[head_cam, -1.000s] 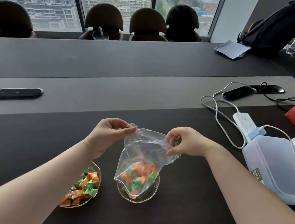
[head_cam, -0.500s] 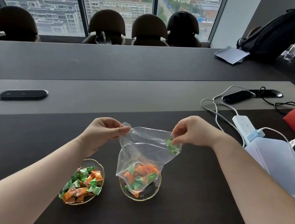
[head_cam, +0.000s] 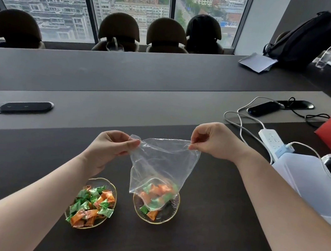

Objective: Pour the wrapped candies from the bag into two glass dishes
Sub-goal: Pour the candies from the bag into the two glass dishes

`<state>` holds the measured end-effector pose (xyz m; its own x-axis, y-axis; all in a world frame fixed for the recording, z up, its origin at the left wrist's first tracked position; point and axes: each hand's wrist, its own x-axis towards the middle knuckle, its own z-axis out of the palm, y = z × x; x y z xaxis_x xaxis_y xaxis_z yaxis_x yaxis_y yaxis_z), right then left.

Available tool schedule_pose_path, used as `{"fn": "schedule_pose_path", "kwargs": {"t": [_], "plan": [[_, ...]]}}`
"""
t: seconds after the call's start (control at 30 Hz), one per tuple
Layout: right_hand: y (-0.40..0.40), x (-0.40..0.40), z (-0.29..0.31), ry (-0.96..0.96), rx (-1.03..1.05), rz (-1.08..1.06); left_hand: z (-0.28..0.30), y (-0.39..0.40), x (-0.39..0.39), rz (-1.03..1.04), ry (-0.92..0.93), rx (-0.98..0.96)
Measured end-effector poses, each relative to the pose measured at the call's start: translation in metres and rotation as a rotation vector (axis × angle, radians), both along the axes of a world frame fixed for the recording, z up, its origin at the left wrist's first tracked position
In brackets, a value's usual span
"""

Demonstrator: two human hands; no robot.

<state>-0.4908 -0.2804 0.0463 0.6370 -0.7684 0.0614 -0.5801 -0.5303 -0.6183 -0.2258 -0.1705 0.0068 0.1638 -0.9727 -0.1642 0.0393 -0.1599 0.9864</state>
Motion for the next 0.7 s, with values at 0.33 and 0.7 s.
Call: {"fn": "schedule_pose_path", "kwargs": {"t": [0.33,0.7], "plan": [[0.006,0.011,0.014,-0.064,-0.04,-0.001,0.008,0.009,0.009,0.025,0.052,-0.01],[0.013,0.028,0.029,-0.107,-0.056,-0.009,0.024,0.017,0.021,0.041,0.105,-0.06]]}}
